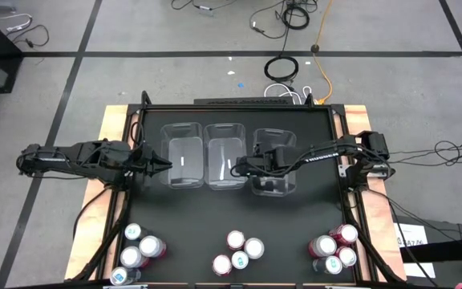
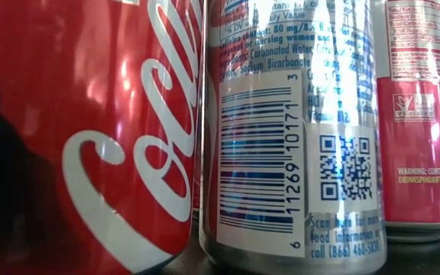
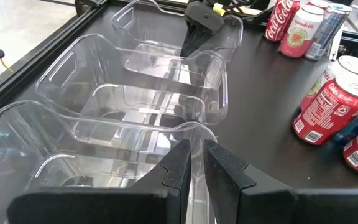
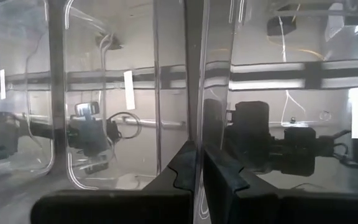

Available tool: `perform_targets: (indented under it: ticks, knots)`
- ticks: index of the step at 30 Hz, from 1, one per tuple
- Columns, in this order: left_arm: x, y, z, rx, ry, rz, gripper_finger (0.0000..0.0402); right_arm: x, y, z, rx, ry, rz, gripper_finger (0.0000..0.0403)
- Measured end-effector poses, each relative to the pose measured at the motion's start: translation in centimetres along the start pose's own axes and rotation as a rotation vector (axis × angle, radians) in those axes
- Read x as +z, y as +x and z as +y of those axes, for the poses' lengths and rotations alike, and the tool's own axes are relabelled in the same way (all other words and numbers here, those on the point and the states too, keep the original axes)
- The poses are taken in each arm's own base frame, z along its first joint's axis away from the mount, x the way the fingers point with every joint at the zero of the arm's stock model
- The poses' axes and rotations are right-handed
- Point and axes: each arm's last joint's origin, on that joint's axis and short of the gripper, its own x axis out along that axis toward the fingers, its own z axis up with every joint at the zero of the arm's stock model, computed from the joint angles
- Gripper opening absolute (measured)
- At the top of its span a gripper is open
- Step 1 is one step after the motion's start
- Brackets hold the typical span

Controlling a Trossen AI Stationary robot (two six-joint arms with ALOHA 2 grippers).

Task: Sort soda cans
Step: Move the bottom transparent bin to the right side of the middle transparent bin

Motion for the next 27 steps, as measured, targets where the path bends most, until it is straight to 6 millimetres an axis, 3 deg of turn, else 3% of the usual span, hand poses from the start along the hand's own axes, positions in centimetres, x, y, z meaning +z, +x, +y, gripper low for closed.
perform_targets:
  ticks: [16,27]
  knots:
    - [0.0,0.0,0.0,0.0,-0.002,0.0,0.0054,0.0,0.0,0.0,0.001,-0.084,-0.009,0.0056]
    - [0.0,0.0,0.0,0.0,-0.003,-0.002,0.0054,0.4,-1.0,0.1,0.029,-0.105,-0.004,0.0059]
